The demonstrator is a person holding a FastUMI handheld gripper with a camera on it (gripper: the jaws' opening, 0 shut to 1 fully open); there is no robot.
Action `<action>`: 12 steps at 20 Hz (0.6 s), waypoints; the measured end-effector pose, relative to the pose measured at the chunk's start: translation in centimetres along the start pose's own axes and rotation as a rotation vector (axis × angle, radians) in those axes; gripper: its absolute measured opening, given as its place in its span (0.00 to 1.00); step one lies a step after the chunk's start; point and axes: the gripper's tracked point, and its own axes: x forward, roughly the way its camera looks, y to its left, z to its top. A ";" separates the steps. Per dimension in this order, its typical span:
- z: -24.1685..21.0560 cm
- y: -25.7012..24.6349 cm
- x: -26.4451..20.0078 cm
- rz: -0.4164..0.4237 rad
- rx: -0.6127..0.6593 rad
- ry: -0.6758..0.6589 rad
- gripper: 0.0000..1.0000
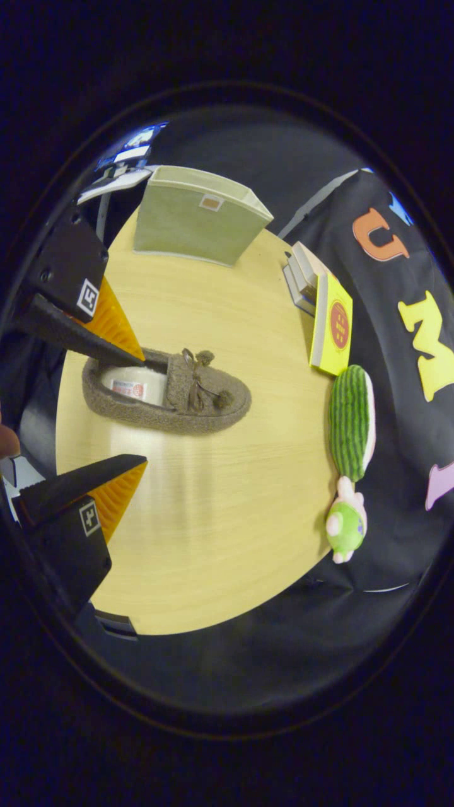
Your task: Open the storage box then place both shoes into the box .Put the left shoe in first, then the right shoe, with the right side of both shoes facing outward in a uniform manner.
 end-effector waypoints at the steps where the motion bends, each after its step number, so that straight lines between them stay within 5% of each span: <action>1: -0.3 0.2 0.9 0.021 0.011 0.027 0.90; 5: -1.6 0.3 4.2 0.048 -0.007 0.100 0.83; 12: -1.8 -0.3 5.9 0.066 0.065 0.136 0.38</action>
